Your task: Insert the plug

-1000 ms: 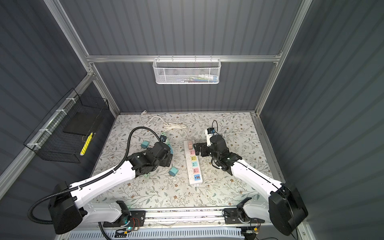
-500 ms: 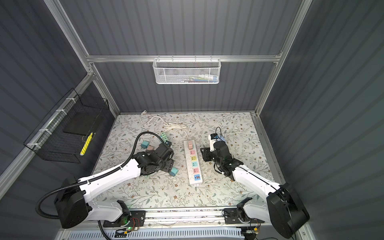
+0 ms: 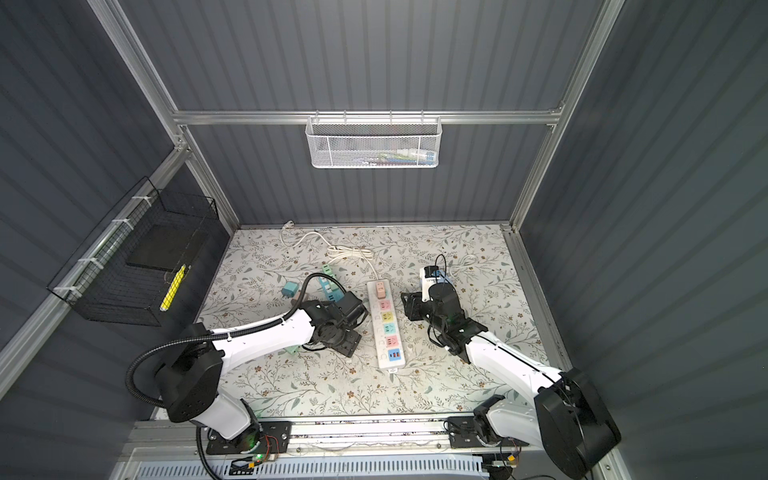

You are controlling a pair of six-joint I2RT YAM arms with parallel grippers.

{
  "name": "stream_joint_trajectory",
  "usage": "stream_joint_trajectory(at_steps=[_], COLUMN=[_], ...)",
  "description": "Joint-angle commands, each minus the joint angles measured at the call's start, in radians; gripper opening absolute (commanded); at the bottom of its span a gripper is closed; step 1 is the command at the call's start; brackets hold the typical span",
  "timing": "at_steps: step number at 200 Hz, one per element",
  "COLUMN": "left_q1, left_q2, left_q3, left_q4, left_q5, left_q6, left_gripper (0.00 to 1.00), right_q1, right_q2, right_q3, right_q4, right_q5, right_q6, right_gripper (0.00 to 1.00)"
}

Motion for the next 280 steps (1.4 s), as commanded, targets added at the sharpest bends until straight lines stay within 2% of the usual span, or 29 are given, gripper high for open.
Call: stream_joint_trajectory(at_steps=[1,24,70,141,157,202,235,258,280], left_q1=[-0.006,-0.005,-0.005,0.006,0.007,0.006,-0.004,-0.043,-0.083], left_q2=[0.043,0.054,0.082,0.147,0.156,0.100,-0.059,-0.184,-0.241], left_q3=[0.029,0.035,0.010,0.004,0.000,-0.028,-0.096,-0.197,-0.290], left_q4=[-0.057,-0.065,-0.007,0.048,0.040,0.072,0.272,0.530,0.791], left_q5=[0.019,-0.024,0.004,-0.024,-0.047,-0.058,-0.073,-0.131,-0.189], left_q6=[0.010,-0.013,0.006,0.023,0.009,0.009,0.074,0.180,0.300], left_gripper=[0.69,0.67,0.63,0.57,0.52,0.30,0.22,0.22,0.21], right_q1=[-0.002,-0.002,-0.001,-0.002,-0.001,-0.001,-0.001,-0.001,-0.001], right_q2=[0.004,0.007,0.016,0.028,0.027,0.027,0.017,0.000,-0.012], right_q3=[-0.005,-0.004,-0.003,0.003,0.003,0.004,0.006,-0.001,-0.009], right_q4=[0.015,0.014,0.013,0.009,0.007,0.007,0.004,0.014,0.038], right_q5=[0.013,0.014,0.010,0.001,0.004,-0.007,-0.022,-0.038,-0.081], right_q6=[0.006,0.006,0.006,0.005,0.002,0.006,0.009,0.014,0.020], right_gripper=[0.53,0.53,0.53,0.53,0.53,0.53,0.53,0.52,0.51])
